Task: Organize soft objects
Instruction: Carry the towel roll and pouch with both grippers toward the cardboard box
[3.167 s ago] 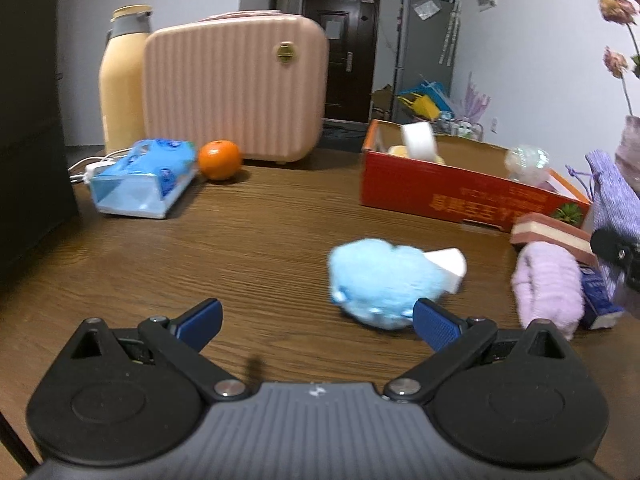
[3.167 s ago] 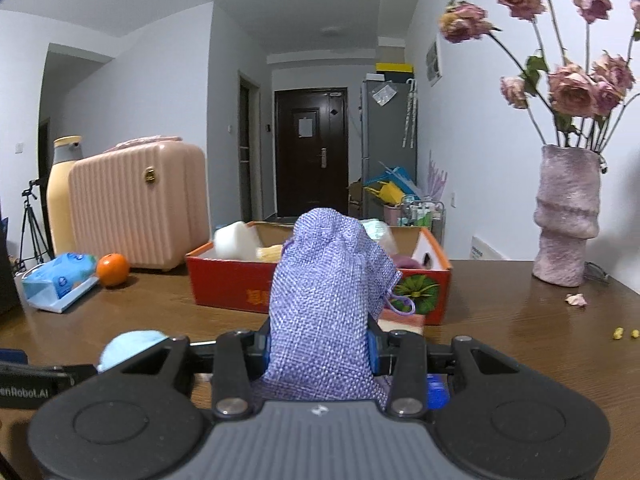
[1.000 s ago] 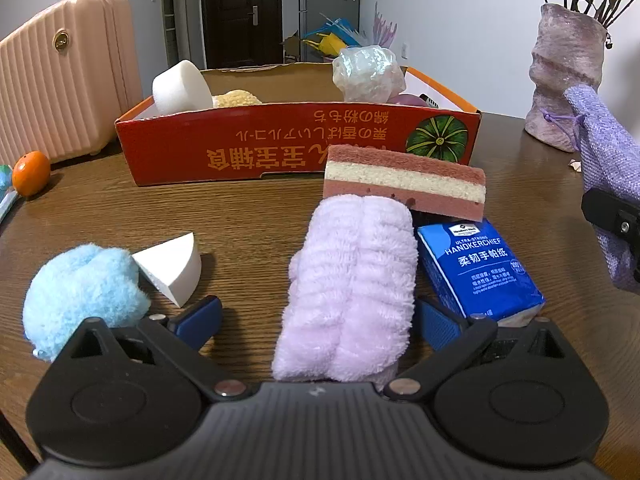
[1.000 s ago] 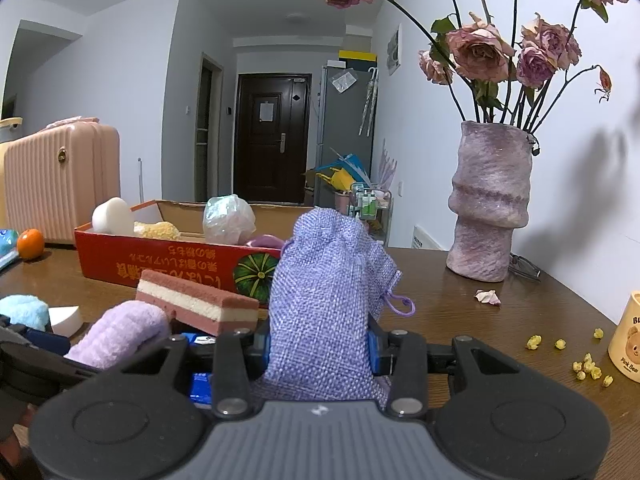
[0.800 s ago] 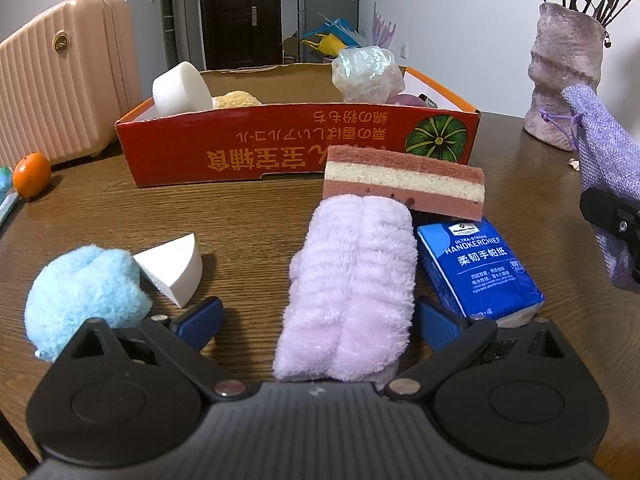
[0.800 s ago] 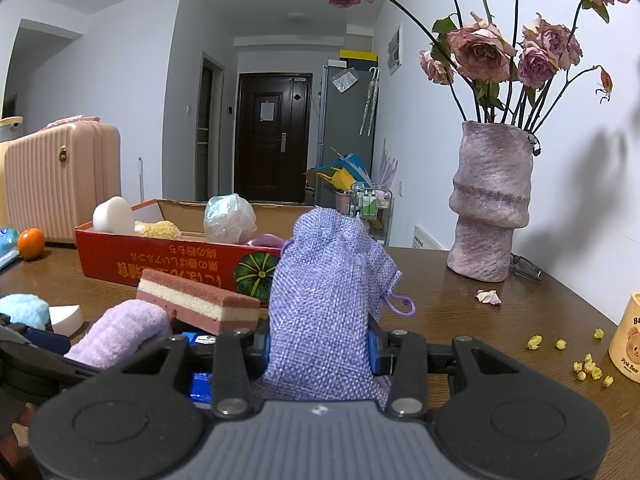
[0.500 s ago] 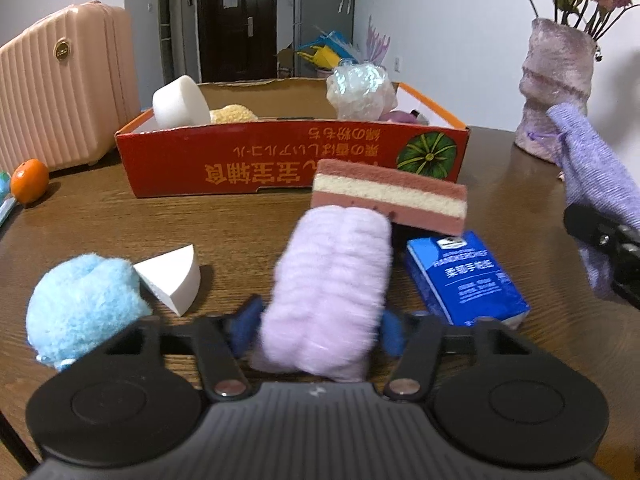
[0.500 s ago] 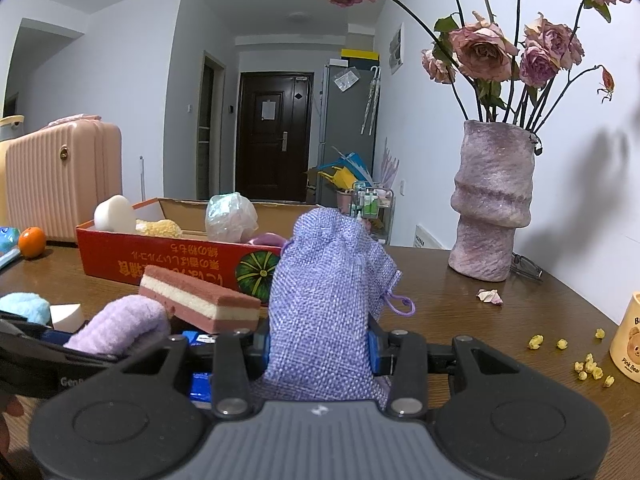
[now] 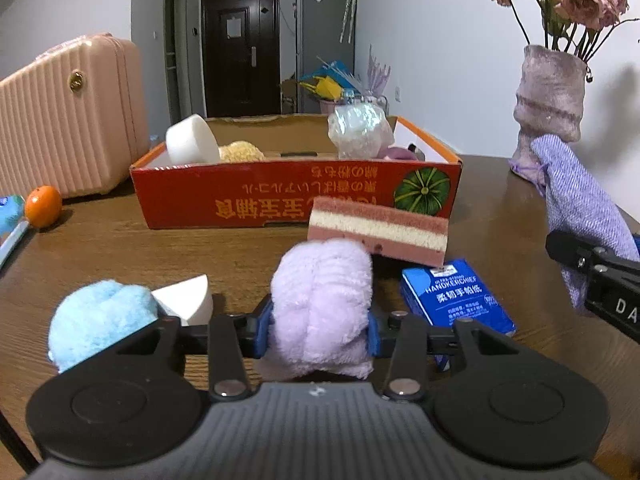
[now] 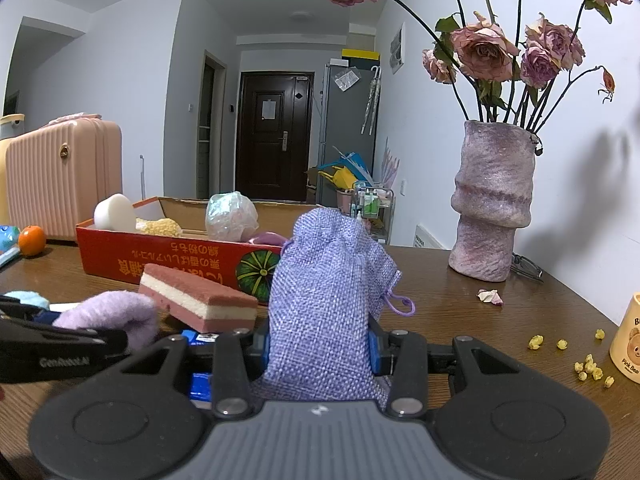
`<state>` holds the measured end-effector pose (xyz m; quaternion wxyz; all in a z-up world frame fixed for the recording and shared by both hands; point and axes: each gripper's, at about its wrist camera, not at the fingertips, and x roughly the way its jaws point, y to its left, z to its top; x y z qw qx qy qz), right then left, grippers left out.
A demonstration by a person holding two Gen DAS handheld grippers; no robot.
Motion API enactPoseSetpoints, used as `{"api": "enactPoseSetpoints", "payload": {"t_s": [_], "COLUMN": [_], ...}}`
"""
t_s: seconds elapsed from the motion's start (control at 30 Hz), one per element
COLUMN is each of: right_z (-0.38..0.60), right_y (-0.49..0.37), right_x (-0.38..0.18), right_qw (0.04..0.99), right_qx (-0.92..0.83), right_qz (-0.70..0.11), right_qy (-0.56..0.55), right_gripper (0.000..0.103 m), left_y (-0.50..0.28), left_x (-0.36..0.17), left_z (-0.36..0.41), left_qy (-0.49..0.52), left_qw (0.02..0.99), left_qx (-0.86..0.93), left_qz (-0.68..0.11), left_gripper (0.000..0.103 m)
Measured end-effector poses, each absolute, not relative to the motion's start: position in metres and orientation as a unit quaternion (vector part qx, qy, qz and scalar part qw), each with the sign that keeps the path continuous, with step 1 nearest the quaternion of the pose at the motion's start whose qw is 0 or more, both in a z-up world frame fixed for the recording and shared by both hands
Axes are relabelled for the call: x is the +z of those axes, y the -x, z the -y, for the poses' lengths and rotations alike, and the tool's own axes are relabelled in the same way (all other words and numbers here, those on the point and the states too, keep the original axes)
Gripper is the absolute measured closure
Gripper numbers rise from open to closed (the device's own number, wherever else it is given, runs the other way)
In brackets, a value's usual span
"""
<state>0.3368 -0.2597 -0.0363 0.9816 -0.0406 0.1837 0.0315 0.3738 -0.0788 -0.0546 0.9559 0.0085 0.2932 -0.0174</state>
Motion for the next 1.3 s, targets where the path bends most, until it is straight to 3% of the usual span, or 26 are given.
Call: {"api": "enactPoseSetpoints", "payload": {"t_s": [1.3], "right_z": [0.187], "right_y": [-0.3], "right_x": [-0.016], "right_qw": [0.992], "right_qx": [0.008], "right_qz": [-0.122], "right_qy": [-0.017], "right_gripper": [0.063], "left_y": [-0.307], "left_x": [-0.003], "left_z": [0.018], "left_qy": [0.043], "left_qw": [0.983], "left_qx": [0.022], "left_qz": [-0.18], "left_gripper": [0.06]}}
